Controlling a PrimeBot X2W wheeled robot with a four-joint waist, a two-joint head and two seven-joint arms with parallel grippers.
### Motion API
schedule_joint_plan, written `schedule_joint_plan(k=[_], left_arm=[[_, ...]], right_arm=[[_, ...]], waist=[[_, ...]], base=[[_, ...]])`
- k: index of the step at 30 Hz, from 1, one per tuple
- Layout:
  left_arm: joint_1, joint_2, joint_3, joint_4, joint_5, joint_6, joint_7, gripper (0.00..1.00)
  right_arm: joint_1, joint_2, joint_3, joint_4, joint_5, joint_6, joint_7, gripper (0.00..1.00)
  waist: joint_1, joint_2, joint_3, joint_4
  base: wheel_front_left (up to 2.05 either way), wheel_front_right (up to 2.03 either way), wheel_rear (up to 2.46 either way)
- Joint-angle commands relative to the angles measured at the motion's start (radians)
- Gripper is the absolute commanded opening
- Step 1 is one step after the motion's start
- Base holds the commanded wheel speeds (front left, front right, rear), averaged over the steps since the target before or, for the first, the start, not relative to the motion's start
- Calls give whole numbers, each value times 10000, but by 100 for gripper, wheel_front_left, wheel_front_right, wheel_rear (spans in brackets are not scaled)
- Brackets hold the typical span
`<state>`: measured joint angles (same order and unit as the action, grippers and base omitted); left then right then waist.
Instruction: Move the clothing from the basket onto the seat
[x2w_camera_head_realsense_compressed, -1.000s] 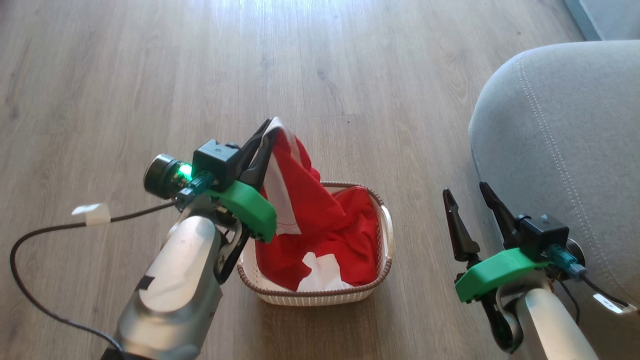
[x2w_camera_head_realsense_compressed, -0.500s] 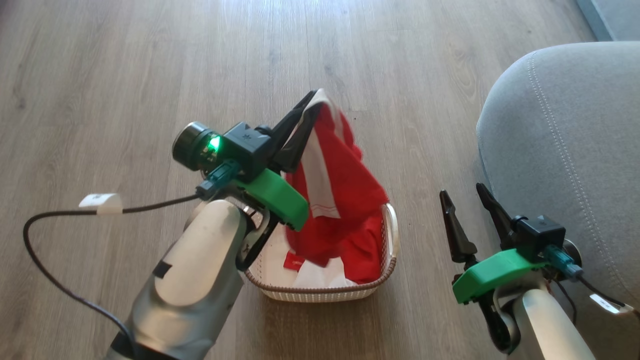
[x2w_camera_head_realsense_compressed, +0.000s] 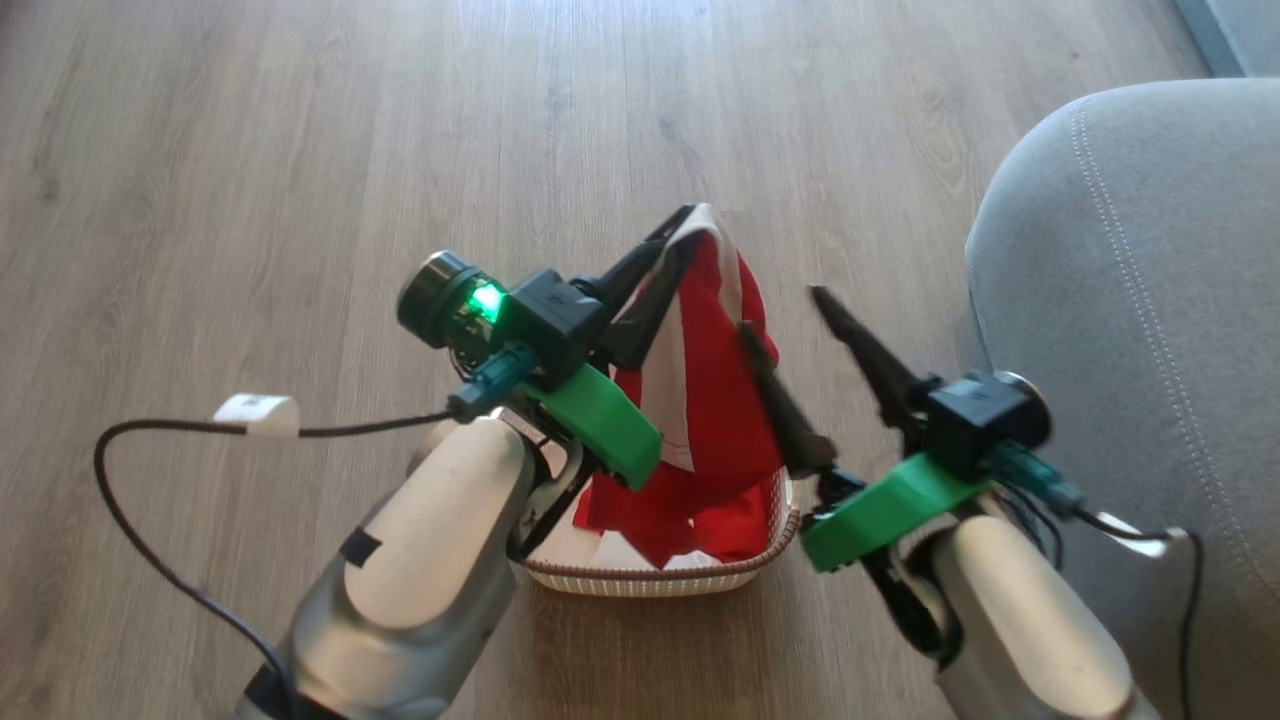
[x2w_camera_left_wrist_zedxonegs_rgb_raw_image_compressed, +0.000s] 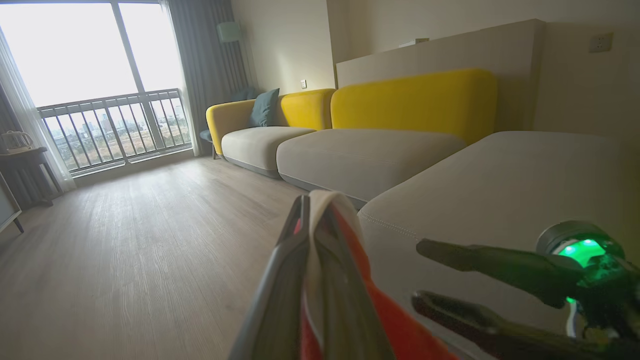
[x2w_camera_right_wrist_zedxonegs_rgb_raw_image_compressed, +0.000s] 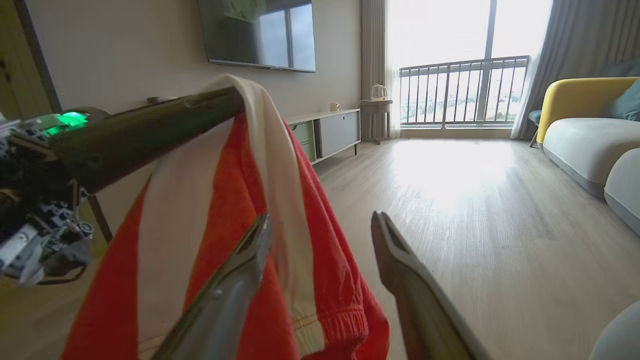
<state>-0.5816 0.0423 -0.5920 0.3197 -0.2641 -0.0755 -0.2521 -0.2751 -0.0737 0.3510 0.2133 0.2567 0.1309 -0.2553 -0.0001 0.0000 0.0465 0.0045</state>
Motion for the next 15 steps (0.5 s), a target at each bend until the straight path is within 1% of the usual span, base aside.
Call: schedule_joint_plan(k=[1,5,7,9,15], left_arm=[[-589,80,164,-451,-39,64,-97,0],[-598,80,-171,-553,-181,112,-97,0],[-616,80,-339,-596,-247,134,-97,0],[-626,80,-424,-621,-280,143,-97,0],[-652,80,-856,-770,-476,175,-97,0]], right_arm=[[-673,-97,729,-178,196,-2,-65,100],[-1449,-360,1917,443,642,-2,-65,100],[-1847,-471,2295,823,759,-2,-65,100],[-2005,-507,2422,1040,792,-2,-65,100],[-2637,-393,2575,2371,802,-2,-65,100]], waist=[[1,0,18,48],[1,0,34,185],[1,0,31,286],[1,0,29,336],[1,0,-29,675]], base=[[0,0,0],[0,0,0],[0,0,0],[0,0,0],[0,0,0]])
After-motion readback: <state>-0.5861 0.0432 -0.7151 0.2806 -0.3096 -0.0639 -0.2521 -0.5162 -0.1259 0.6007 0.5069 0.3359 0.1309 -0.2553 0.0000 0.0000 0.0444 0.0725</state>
